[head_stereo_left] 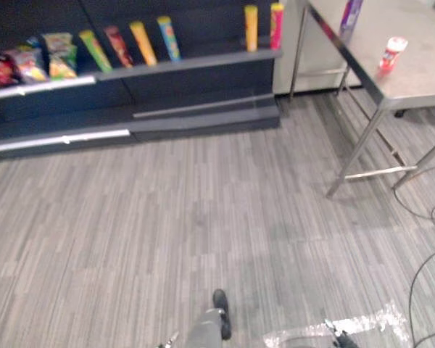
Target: Put the gum and the chips on the shelf.
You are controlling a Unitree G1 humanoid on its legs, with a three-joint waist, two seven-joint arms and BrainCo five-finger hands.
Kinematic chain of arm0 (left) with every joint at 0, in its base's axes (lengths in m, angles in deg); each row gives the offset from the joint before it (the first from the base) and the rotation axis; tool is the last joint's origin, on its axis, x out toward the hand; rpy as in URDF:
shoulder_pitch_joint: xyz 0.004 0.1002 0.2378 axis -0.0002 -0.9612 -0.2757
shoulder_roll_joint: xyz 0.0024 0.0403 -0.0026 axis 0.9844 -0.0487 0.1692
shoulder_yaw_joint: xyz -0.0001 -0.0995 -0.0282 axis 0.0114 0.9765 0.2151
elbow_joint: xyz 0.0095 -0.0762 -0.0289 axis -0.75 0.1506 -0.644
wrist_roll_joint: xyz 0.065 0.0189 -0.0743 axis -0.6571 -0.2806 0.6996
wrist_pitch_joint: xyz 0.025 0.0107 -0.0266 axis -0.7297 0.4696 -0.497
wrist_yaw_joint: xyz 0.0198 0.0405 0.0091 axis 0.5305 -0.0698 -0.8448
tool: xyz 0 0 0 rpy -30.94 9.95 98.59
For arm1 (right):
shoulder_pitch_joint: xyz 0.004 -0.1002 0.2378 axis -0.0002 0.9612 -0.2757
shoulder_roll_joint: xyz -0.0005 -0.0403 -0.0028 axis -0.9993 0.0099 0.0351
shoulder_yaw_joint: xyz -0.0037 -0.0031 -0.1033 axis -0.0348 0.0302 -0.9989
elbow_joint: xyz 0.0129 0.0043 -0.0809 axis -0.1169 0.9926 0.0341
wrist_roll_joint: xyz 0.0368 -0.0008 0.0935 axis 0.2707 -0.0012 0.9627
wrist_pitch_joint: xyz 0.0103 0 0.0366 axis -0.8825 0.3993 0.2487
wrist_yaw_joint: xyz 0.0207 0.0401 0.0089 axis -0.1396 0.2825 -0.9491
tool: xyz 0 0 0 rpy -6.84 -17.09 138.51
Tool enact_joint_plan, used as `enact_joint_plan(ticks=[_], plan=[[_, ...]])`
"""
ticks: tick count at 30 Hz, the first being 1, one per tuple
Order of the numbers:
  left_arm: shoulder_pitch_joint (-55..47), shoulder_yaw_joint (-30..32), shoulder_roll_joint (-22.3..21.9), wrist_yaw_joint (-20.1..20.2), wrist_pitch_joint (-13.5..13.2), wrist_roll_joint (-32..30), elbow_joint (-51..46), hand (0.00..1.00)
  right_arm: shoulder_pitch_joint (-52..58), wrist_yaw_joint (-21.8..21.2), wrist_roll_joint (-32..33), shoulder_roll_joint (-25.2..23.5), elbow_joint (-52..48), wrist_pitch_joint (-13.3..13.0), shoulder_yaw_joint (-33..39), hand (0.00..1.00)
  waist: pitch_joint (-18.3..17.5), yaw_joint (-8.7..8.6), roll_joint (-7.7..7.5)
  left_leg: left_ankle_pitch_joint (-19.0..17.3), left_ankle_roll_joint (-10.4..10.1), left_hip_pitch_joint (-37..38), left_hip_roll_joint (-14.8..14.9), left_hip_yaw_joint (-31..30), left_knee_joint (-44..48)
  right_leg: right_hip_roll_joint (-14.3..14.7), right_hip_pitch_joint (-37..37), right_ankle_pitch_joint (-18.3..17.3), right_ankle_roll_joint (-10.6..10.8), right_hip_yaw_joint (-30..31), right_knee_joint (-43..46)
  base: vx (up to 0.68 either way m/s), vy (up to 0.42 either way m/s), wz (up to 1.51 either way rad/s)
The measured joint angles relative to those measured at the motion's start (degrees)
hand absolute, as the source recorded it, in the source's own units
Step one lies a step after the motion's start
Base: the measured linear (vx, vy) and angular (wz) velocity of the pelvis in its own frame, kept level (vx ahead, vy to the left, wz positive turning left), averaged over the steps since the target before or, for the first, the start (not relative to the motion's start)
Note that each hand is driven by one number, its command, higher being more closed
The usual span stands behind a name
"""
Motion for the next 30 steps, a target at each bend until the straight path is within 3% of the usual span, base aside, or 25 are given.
enact_joint_plan(ticks=[3, 4, 6, 7, 8, 9, 12, 14, 16, 17, 18, 19, 20, 21, 25, 28, 29, 30], plan=[[0.3, -0.2, -0.1, 0.0, 0.0, -0.1, 0.7, 0.0, 0.1, -0.4, -0.1, -0.1, 0.4, 0.2, 2.2, 0.0, -0.4, 0.42, 0.0, -2.9, 3.0, 1.7, -1.2, 2.1, 3.0, -1.2, -2.5, 5.7, 0.5, 3.2, 7.6, 0.55, 0.324, -0.15], [0.2, -0.8, 0.1, 0.0, 0.0, -0.2, 0.7, 0.0, 0.1, -1.0, -0.1, -0.2, 0.3, 0.3, 2.3, 0.0, -0.3, 0.56, -0.09, -4.7, 3.4, 5.5, -1.8, 2.5, 2.3, -1.3, -5.7, 11.8, 0.8, 3.5, 17.6, 0.48, 0.251, -0.19], [0.2, -3.0, 0.9, 0.1, 0.0, -1.0, 0.7, 0.0, 0.1, -1.2, -0.2, -0.1, -0.1, 0.3, 2.2, 0.0, -0.1, -0.07, 0.23, -6.4, 4.3, 11.1, -2.5, 2.2, 0.0, -1.7, -10.3, 17.8, 1.3, 2.1, 31.7, 0.38, 0.176, 0.02], [0.3, -3.8, 1.3, 0.1, 0.1, -1.1, 0.7, 0.0, 0.1, -1.2, -0.2, -0.1, -0.1, 0.3, 2.2, 0.0, 0.1, -0.33, 0.21, -6.5, 4.4, 13.0, -2.9, 1.9, -0.7, -1.9, -12.1, 17.2, 0.6, 1.4, 36.6, 0.38, 0.137, 0.14], [0.5, -4.8, 1.3, 0.2, 0.1, -1.1, 0.6, 0.0, 0.1, -1.3, -0.1, 0.2, -0.3, 0.2, 2.1, 0.0, 0.3, -0.26, -0.18, -6.7, 4.7, 17.9, -3.4, 1.6, -3.3, -1.8, -14.9, 14.1, -0.5, -0.9, 43.6, 0.36, 0.088, 0.03], [0.6, -6.1, 1.2, 0.2, 0.1, -1.0, 0.7, 0.0, 0.2, -1.2, -0.1, 0.8, -0.4, 0.1, 1.9, 0.0, 1.0, -0.2, 0.85, -6.8, 4.5, 23.3, -3.4, 1.6, -7.5, -1.1, -17.0, 10.4, -2.0, -4.1, 46.1, 0.41, 0.071, -0.03], [1.3, -6.0, 0.9, 0.2, 0.1, -1.0, 0.7, 0.0, 0.2, -1.1, -0.1, 1.1, -1.4, -0.2, 0.9, 0.0, 1.2, -0.55, 1.31, -8.8, 2.7, 29.5, -3.3, 0.7, -12.2, 0.5, -22.5, 5.3, -2.4, -9.4, 42.8, 0.28, -0.032, 0.02], [2.2, -3.5, 0.2, 0.2, 0.1, -1.0, 0.9, 0.0, 0.2, -1.0, 0.0, 1.2, -1.3, -0.3, 0.6, 0.0, 1.8, -0.63, 1.26, -12.2, 0.7, 31.6, -2.4, -0.1, -12.6, 2.9, -26.0, 4.7, -2.3, -10.5, 30.7, 0.28, -0.183, 0.21], [2.2, -0.2, -1.0, 0.1, 0.1, -1.0, 1.0, 0.0, 1.1, -0.8, 0.3, 0.9, -1.3, -0.3, 1.1, 0.0, 2.0, -0.75, 1.68, -13.7, -1.5, 33.4, -0.9, -1.2, -13.3, 4.7, -26.2, 6.7, -1.0, -9.9, 15.3, 0.33, -0.243, 0.29], [2.1, 2.2, -1.7, 0.1, 0.1, -1.1, 1.1, 0.0, 1.7, -0.7, 0.5, 0.7, -1.4, -0.3, 1.3, 0.0, 2.1, -0.62, 1.64, -14.7, -3.1, 34.7, 0.1, -1.7, -13.8, 5.1, -26.2, 10.0, -1.3, -9.1, 6.0, 0.46, -0.303, 0.28], [2.1, 4.6, -2.5, 0.0, 0.1, -1.2, 1.1, 0.0, 2.0, -0.7, 0.5, 0.6, -1.5, -0.3, 1.8, 0.0, 2.3, -0.56, 1.64, -16.0, -5.1, 36.5, 1.4, -2.2, -14.2, 5.6, -25.5, 16.3, -0.8, -8.9, 2.5, 0.49, -0.305, 0.25], [2.3, 5.8, -2.8, 0.0, 0.1, -1.5, 1.1, 0.0, 2.8, -0.7, 0.4, 0.3, -2.0, -0.2, 2.0, 0.0, 2.3, -0.62, 2.02, -16.7, -5.5, 37.4, 2.4, -2.4, -14.3, 6.5, -25.1, 18.5, -1.7, -9.4, 3.3, 0.6, -0.357, 0.19], [2.3, 8.0, -4.6, 0.1, 0.1, -2.5, 1.0, 0.0, 2.9, -0.8, 0.4, 0.9, -2.8, -0.4, 2.0, 0.0, 2.3, -0.4, 3.53, -15.2, -6.2, 38.1, 4.3, -1.8, -13.8, 7.9, -25.9, 14.5, -3.3, -10.6, 7.1, 0.51, -0.281, 0.17], [2.4, 9.5, -5.3, 0.1, 0.0, -2.9, 0.4, 0.0, 2.9, -0.8, 0.4, 0.9, -3.1, -0.4, 2.0, 0.0, 2.1, -0.56, 3.86, -12.9, -6.9, 38.8, 5.2, -1.2, -13.3, 8.1, -26.0, 11.8, -4.4, -11.4, 10.5, 0.5, -0.283, 0.18], [3.2, 11.0, -8.1, 0.2, 0.1, -2.9, -2.1, 0.0, 3.5, -0.9, 0.1, 0.6, -4.9, -0.3, 1.9, 0.0, 1.8, -0.55, 3.99, -7.6, -8.4, 39.8, 7.7, -1.6, -9.0, 8.6, -21.9, 6.1, -6.5, -14.3, 13.5, 0.41, -0.234, 0.25], [3.5, 11.9, -8.7, 0.2, 0.1, -2.8, -3.0, 0.0, 3.4, -1.0, 0.0, 0.5, -5.3, -0.3, 2.1, 0.0, 1.6, -0.71, 3.85, -4.8, -10.4, 34.6, 9.5, -5.1, 5.3, 8.6, -18.3, 3.3, -6.7, -15.3, 13.2, 0.3, -0.155, 0.22], [3.5, 12.3, -8.5, 0.2, 0.1, -2.6, -3.5, 0.0, 3.5, -1.0, 0.0, 0.5, -5.5, -0.3, 2.1, 0.0, 1.6, -0.69, 3.81, -1.0, -11.1, 30.2, 9.9, -7.9, 14.1, 8.4, -16.6, 2.1, -6.7, -15.6, 13.2, 0.25, -0.115, 0.07], [3.4, 12.3, -8.4, 0.1, 0.1, -2.1, -3.4, 0.0, 3.6, -1.0, 0.0, 0.4, -5.8, -0.3, 2.0, 0.0, 1.9, -0.67, 3.32, 5.1, -11.3, 26.2, 10.7, -8.8, 22.5, 8.4, -14.6, 1.4, -6.8, -15.6, 12.4, 0.3, -0.104, 0.05]])
